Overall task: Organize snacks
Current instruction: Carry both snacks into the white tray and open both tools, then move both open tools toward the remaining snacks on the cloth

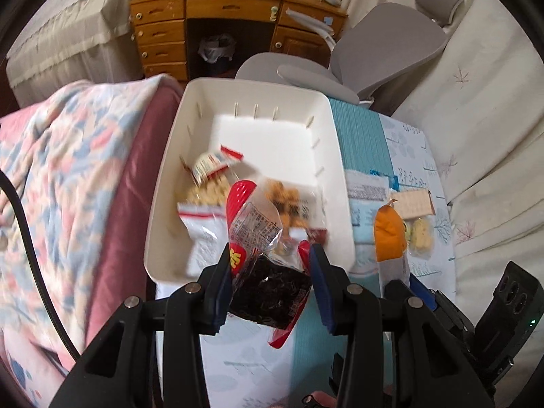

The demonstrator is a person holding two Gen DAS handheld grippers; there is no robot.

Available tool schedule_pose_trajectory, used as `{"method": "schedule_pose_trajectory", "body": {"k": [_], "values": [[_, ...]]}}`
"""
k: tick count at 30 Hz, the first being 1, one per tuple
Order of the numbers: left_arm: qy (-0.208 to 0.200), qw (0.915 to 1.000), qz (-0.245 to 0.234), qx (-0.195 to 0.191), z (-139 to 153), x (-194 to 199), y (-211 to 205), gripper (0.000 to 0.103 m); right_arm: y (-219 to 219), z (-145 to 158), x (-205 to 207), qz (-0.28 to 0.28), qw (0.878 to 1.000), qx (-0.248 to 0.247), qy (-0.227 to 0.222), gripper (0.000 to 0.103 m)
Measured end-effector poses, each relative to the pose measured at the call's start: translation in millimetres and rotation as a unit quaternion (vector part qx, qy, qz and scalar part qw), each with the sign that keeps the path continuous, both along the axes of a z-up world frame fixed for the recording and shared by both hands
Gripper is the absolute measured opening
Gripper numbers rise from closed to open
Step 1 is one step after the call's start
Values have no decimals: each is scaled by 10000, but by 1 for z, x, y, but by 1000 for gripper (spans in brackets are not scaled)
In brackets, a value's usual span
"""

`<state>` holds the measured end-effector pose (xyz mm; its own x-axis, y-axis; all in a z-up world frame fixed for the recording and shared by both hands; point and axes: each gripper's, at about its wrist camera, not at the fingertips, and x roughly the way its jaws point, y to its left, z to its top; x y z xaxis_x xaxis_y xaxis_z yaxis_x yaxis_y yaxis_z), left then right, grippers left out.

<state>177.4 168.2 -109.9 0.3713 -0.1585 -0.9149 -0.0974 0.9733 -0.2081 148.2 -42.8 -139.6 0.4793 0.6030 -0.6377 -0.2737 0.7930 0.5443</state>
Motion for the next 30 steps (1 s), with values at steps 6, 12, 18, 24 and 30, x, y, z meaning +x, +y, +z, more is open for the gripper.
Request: {"method": "schedule_pose_trajectory", "body": {"k": [6, 12, 18, 24, 30], "values": [[-92, 9997, -211, 48, -7, 18, 27, 41, 35, 0, 12, -155, 9998, -40, -133, 35], [-35, 9993, -338, 176, -13, 26, 37, 70, 61, -4, 20, -219, 9990, -383, 35, 44], [2, 9988, -480, 19, -11, 24, 41, 75, 53, -4, 16, -493, 9975, -482, 178, 56], [17, 9971, -755, -19, -6, 23, 28, 75, 27, -4, 5, -857, 9946, -495, 327, 67], [-49, 9938, -1107, -90, 3, 26, -1, 76, -4, -4, -7, -1177, 9903, -552, 495, 68]]}}
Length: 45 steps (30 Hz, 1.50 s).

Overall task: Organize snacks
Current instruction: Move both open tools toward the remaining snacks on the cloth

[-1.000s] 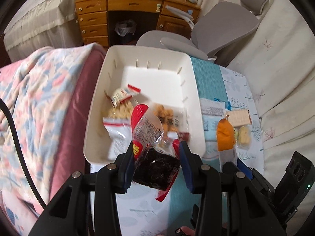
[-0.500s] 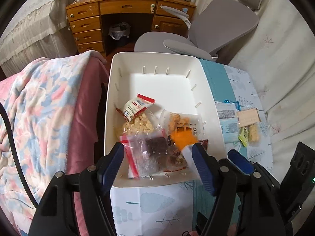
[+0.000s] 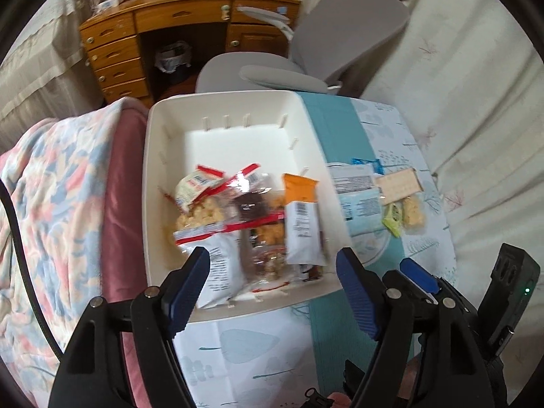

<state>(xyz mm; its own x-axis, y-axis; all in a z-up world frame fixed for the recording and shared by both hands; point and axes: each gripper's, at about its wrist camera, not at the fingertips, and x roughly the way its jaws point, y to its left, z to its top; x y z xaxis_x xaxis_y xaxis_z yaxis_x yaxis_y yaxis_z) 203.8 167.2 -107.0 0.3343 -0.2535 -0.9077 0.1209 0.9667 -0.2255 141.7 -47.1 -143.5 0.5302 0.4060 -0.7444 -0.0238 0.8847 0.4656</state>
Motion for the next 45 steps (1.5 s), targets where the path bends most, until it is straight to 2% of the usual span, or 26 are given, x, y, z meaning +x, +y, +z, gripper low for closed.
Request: {"method": "schedule_pose_trajectory", "body": {"k": [5, 13, 15, 23, 27, 33, 38, 45], "values": [[-153, 9986, -496, -71, 9, 4, -34, 76, -32, 2, -10, -269, 9995, -107, 101, 71], [-238, 9912, -1297, -124, 17, 21, -102, 76, -85, 5, -15, -676, 9970, -336, 168, 75], [-249, 9886, -1486, -36, 17, 28, -122, 76, -100, 3, -14, -824, 9955, -431, 198, 80], [-204, 9712, -2354, 318, 5, 58, -201, 76, -146, -12, 7, -1147, 9906, -670, 310, 80], [-109, 9623, -2676, 467, -11, 75, -236, 76, -160, -27, 20, -1091, 9890, -917, 396, 80], [158, 9526, -2964, 671, -50, 97, -281, 76, -175, -53, 38, -799, 9876, -1233, 557, 80], [378, 9442, -3132, 945, -86, 109, -315, 76, -174, -66, 50, -412, 9840, -1691, 392, 80], [538, 9313, -3335, 1364, -125, 120, -351, 76, -169, -82, 63, 18, 9808, -1942, 177, 80]]}}
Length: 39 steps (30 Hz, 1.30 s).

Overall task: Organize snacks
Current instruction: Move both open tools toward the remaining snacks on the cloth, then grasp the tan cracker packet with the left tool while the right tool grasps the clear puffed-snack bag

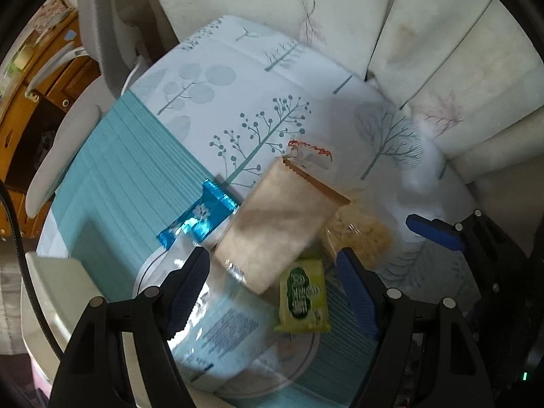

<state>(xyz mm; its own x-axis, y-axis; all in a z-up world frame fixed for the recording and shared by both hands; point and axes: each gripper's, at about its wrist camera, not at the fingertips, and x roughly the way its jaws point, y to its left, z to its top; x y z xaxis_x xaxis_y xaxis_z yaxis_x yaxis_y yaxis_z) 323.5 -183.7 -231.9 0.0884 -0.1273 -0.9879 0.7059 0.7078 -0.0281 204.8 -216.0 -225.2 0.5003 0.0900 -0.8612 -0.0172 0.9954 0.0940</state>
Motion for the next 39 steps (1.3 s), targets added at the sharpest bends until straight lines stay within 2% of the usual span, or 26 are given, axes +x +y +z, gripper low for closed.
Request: {"method": "schedule_pose_trajectory", "body": {"k": [8, 10, 12, 13, 18, 27, 29, 32, 35, 39], "values": [[28, 9994, -139, 322, -28, 9, -21, 76, -3, -16, 12, 241, 9996, 156, 71, 80], [60, 9993, -151, 340, -32, 11, -23, 75, -5, -19, 14, 267, 9994, 206, 93, 78], [111, 9993, -153, 317, -36, 14, -25, 72, -8, -22, 16, 276, 9992, 235, 147, 70], [114, 9993, -150, 318, -37, 15, -25, 69, -9, -24, 16, 278, 9992, 224, 154, 69], [75, 9989, -193, 423, -38, 17, -28, 67, -12, -25, 19, 345, 9987, 295, 215, 65], [-2, 9984, -138, 540, -33, 6, -31, 62, -15, -21, 22, 479, 9978, 290, 365, 64], [-69, 9987, -109, 492, -27, 2, -31, 49, -17, -19, 22, 455, 9976, 331, 392, 64], [-110, 9989, -29, 464, -19, -1, -30, 44, -21, -16, 21, 427, 9974, 405, 418, 64], [-168, 9992, 97, 355, -9, -1, -25, 33, -23, -14, 18, 423, 9971, 449, 446, 64], [-262, 9992, 191, 236, 2, 1, -16, 27, -23, -8, 16, 429, 9969, 500, 434, 63]]}}
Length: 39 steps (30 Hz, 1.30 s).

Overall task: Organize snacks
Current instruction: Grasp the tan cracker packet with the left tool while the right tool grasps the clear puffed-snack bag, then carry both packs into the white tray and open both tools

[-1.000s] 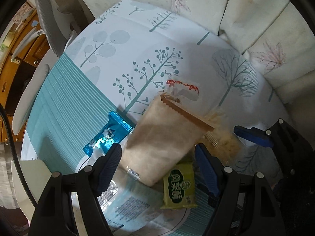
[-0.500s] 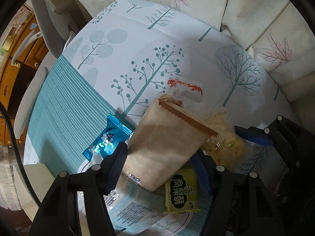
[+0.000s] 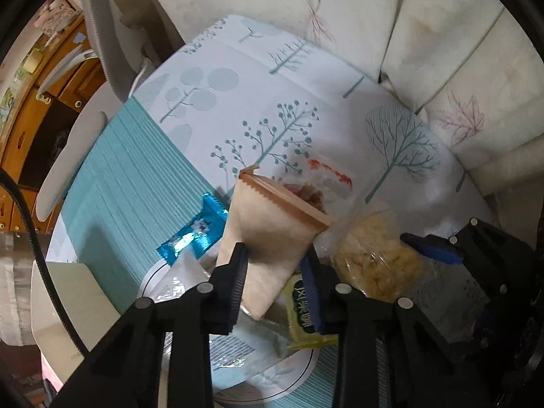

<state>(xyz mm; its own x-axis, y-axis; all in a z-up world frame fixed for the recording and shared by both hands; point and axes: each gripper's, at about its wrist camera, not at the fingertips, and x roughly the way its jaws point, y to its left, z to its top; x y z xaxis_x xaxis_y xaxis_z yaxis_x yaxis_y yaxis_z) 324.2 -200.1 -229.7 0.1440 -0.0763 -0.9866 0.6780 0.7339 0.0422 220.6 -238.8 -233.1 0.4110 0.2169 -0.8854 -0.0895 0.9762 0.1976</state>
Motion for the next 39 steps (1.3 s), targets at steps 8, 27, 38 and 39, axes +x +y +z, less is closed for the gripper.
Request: {"method": "schedule_pose_trajectory", "body": {"k": [8, 27, 38, 39], "values": [[-210, 9991, 247, -282, 22, 2, 26, 15, 9, 10, -15, 80, 9999, -2, -107, 63], [-579, 9804, 1033, -1575, 106, -24, 111, 10, 40, 54, -31, 137, 9989, 107, -428, 63], [-1085, 9580, 1453, -2220, 168, -62, 196, 10, 94, 102, -44, 272, 9944, 43, -1015, 63], [-1134, 9561, 1484, -2257, 172, -65, 206, 10, 99, 106, -44, 298, 9939, 23, -1062, 63]]}}
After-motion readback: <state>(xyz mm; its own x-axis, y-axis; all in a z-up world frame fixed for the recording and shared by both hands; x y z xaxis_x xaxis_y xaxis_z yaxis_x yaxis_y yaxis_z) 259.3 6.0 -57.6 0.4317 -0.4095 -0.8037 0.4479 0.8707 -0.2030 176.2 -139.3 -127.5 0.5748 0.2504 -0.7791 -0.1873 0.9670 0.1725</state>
